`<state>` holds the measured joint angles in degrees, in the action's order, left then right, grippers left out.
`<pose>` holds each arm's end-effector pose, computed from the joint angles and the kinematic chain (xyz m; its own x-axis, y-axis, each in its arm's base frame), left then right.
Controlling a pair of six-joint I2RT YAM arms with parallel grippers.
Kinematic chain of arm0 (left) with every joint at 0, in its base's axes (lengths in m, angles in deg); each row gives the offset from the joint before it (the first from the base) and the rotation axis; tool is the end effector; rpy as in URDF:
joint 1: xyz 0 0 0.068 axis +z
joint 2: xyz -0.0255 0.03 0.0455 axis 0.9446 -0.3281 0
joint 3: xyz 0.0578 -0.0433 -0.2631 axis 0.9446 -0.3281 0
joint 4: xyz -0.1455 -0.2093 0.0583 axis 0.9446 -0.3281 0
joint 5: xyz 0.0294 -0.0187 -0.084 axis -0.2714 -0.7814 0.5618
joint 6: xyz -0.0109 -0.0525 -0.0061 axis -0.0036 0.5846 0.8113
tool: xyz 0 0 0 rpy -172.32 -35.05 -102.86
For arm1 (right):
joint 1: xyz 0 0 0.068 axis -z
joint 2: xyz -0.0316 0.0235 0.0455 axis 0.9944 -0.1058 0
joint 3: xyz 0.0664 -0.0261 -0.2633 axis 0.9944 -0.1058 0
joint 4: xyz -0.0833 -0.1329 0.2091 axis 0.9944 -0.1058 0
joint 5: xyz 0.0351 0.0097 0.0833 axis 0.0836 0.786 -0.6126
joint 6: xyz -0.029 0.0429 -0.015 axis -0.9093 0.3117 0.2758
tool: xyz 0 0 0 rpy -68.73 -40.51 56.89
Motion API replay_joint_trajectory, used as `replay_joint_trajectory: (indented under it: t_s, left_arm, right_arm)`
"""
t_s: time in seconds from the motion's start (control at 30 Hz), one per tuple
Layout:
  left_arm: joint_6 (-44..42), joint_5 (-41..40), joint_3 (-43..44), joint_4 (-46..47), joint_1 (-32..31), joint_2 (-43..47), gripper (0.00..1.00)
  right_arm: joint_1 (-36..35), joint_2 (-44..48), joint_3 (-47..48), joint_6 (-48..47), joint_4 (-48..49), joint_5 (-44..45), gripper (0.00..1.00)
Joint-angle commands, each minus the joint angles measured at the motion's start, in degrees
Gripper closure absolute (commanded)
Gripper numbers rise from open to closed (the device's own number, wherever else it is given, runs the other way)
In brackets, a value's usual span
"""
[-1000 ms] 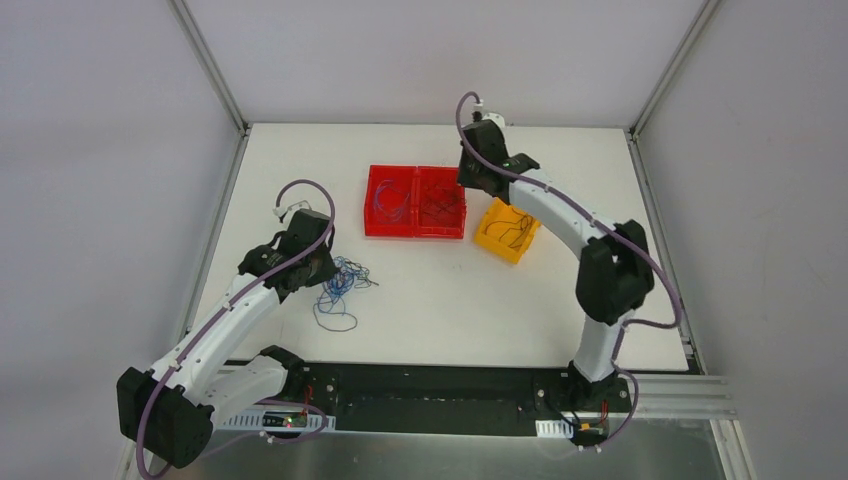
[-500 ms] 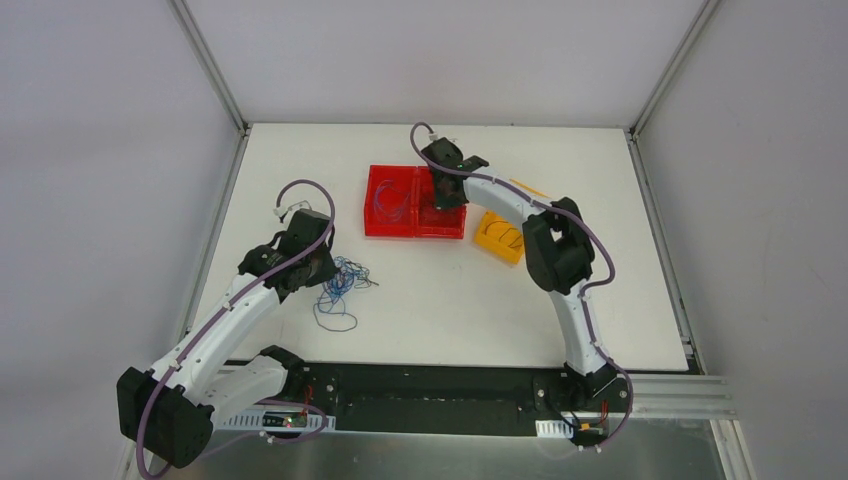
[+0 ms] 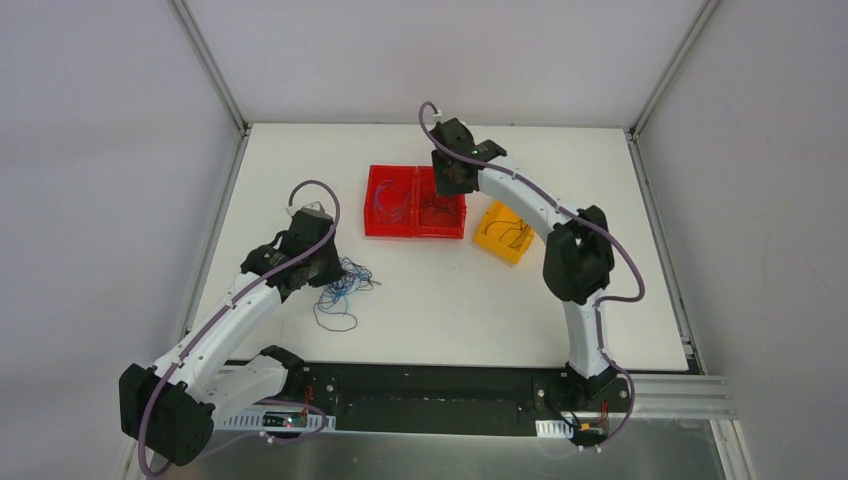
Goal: Untangle the cables
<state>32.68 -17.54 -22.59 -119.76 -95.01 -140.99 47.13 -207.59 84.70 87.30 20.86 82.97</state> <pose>0.1815 -0.0772 0.2645 -0.7395 -0.3379 -0.5822 -0.1459 0.9248 -0.3514 0.3901 0.2815 0.2599 -0.6511 -0.3770 -0.6587 -0.4057 0.9064 -0.1178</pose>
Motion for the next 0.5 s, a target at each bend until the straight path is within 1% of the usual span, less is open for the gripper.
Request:
replay_joint_trajectory:
  t_s: [0.0, 0.03, 0.13, 0.27, 0.37, 0.47]
  left_arm:
    - [-2.89, 6.06, -0.27, 3.92, -0.11, -0.75, 1.0]
    - [-3.27, 7.78, -0.24, 4.69, -0.46, -0.97, 1.0]
    - [-4.61, 11.79, 0.04, 7.19, -2.11, -1.37, 1.0]
    - [-7.59, 15.82, 1.37, 10.79, -6.68, -1.52, 1.0]
    - [-9.32, 17.09, 3.75, 12.15, -10.97, -2.31, 1.0]
    - [-9.86, 18.78, 5.37, 12.88, -12.27, -3.43, 1.0]
  right_arm:
    - [-0.17, 11.86, 0.25, -0.96, -0.92, -2.02, 0.58]
    - [-0.17, 14.75, -1.67, -0.87, -0.1, -2.25, 0.56]
    - [-0.14, 22.98, -11.23, -0.84, 5.46, -4.47, 0.42]
    - [-0.12, 33.71, -25.11, -0.97, 13.34, -10.07, 0.39]
    - [-0.14, 40.68, -35.92, -1.43, 18.4, -13.84, 0.39]
    - [-0.18, 47.09, -45.26, -1.18, 24.41, -21.18, 0.35]
